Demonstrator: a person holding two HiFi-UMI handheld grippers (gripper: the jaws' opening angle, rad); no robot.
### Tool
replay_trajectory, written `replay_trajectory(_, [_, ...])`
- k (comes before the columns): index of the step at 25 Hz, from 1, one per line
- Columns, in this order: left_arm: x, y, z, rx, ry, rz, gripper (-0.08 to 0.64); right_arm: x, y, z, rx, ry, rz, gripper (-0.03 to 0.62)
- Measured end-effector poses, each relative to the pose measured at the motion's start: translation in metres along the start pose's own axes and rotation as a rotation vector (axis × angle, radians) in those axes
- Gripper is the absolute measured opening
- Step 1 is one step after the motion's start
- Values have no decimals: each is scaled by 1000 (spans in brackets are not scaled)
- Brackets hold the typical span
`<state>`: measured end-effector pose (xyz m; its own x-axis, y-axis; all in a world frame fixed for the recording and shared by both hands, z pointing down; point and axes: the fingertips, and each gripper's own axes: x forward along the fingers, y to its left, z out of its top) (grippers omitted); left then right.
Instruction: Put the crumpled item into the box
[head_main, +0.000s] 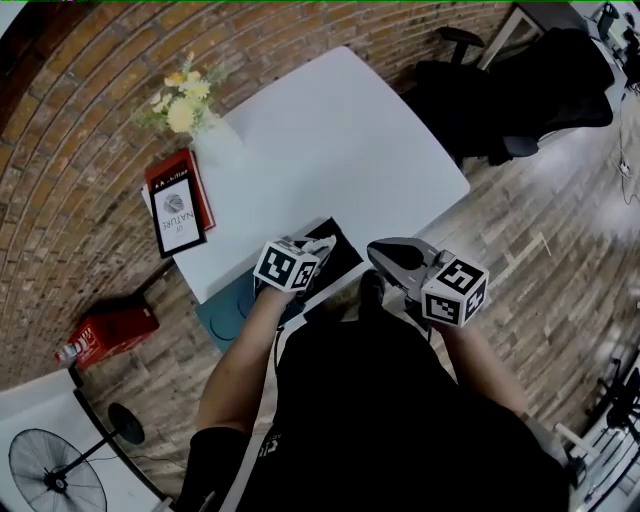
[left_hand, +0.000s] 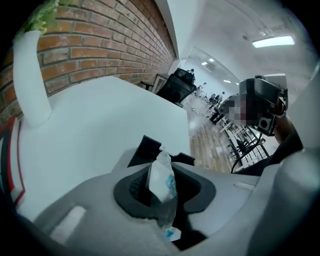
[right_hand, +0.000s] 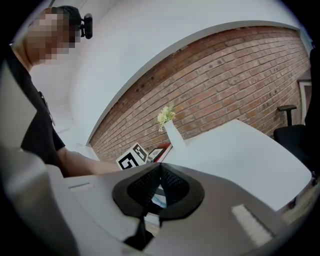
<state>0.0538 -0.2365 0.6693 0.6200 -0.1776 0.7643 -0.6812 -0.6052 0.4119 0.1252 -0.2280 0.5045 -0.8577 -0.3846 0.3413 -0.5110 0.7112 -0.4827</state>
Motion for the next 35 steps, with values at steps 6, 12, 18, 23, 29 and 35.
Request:
replay_trajectory(6, [16, -1, -2, 37, 60, -27, 80, -10, -12, 0, 11, -3, -28, 2])
replay_trajectory(12, [25, -5, -10, 155, 137, 24, 202, -20, -23, 4, 16, -16, -53, 2])
replay_trajectory(18, [2, -1, -5, 150, 69, 149, 298, -26, -29, 5, 24, -22, -59, 2])
replay_trajectory(23, [-19, 4, -4, 111, 6, 201, 308, -19, -33, 10, 26, -26, -47, 2])
replay_trajectory(29, [-2, 2, -20, 136, 74, 150, 304, 3, -21, 12, 6, -5, -8, 2])
replay_trajectory(35, [8, -5, -29, 218, 114, 135, 148, 4, -18, 10, 6, 10, -16, 2])
